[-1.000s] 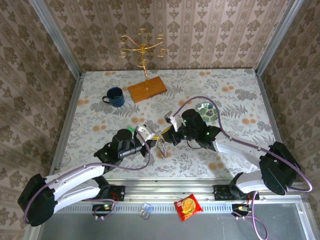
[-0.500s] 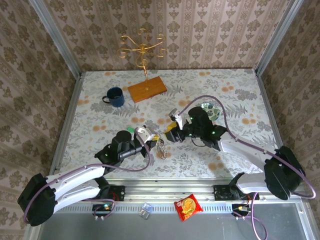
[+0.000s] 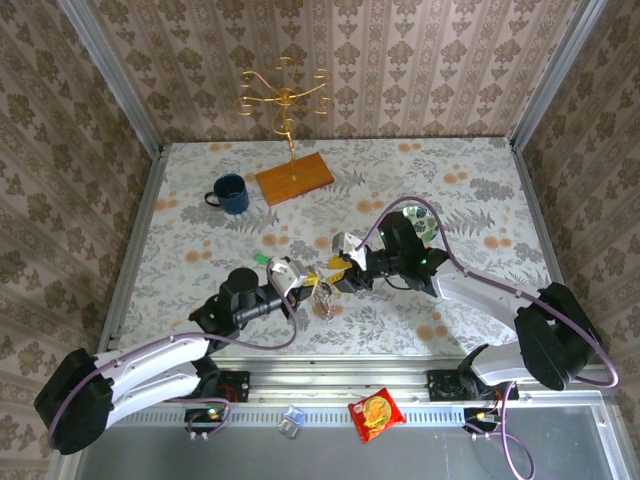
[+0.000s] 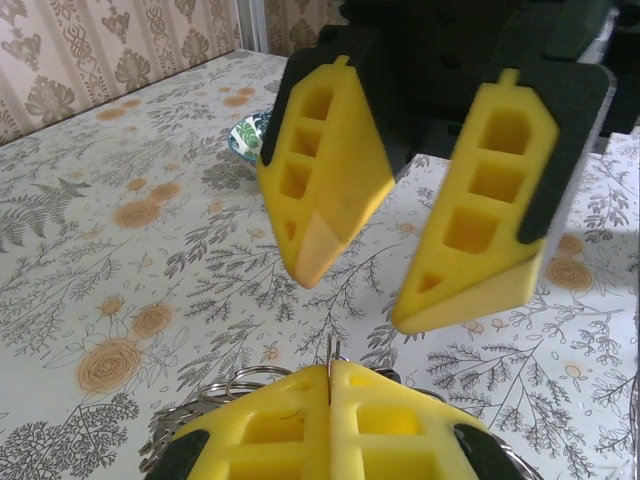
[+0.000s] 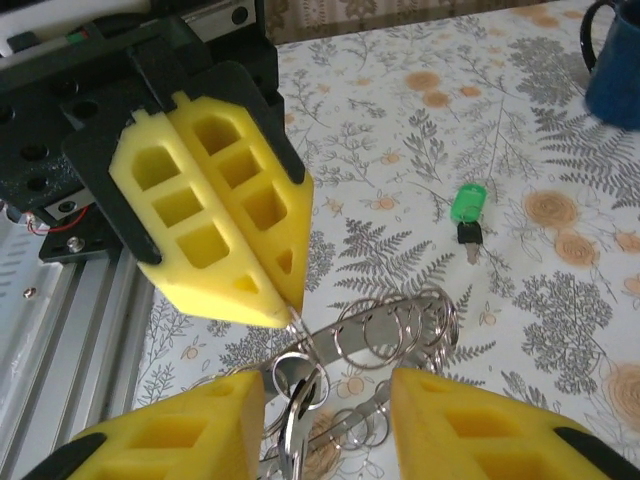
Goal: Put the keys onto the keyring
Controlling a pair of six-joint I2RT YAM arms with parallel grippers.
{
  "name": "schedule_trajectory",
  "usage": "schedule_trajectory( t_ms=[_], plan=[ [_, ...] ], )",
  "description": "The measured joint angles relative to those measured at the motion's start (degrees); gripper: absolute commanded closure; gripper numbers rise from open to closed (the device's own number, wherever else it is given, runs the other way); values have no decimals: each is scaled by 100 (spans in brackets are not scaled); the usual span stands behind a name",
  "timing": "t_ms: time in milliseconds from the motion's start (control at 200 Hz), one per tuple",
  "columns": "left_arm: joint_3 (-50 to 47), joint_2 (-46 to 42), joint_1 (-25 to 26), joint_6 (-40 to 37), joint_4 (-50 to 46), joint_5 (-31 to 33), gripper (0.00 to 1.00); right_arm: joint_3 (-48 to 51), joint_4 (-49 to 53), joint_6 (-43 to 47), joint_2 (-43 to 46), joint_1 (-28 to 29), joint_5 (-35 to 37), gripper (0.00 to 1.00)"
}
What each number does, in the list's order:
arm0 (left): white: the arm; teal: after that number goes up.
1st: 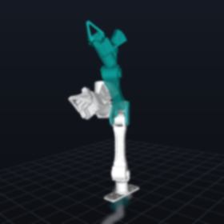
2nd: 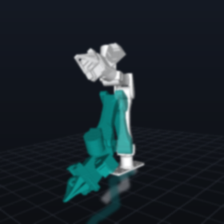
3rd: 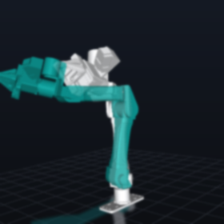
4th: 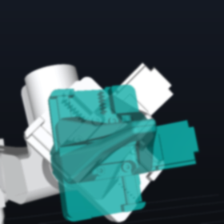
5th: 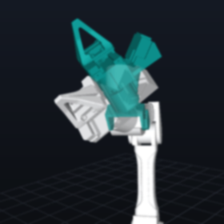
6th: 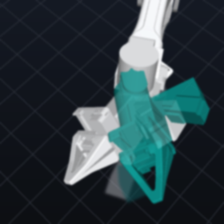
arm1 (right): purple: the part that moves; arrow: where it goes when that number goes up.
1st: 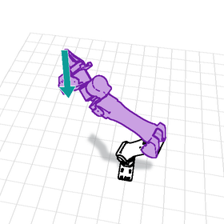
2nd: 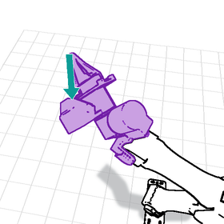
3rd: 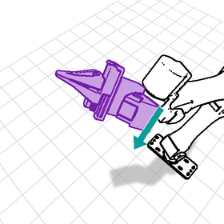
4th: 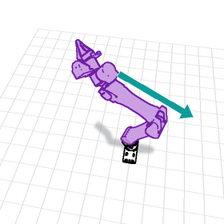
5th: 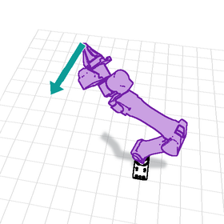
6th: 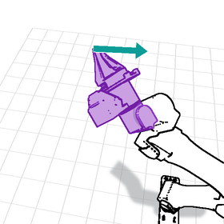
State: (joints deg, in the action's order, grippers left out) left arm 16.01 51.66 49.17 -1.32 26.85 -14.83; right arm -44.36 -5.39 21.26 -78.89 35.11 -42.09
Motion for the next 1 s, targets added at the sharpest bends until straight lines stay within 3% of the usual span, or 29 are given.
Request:
schedule_trajectory(
  t_ms=[645,885,1000],
  plan=[
    [-31,-42,0,-26,103,-59,100,-201,42,306,-542,44,-466,80],
    [-31,-42,0,-26,103,-63,100,-254,-48,264,-592,57,-531,81],
    [-31,-42,0,-26,105,-81,100,-278,-66,229,-592,59,-621,95]
  ],
)
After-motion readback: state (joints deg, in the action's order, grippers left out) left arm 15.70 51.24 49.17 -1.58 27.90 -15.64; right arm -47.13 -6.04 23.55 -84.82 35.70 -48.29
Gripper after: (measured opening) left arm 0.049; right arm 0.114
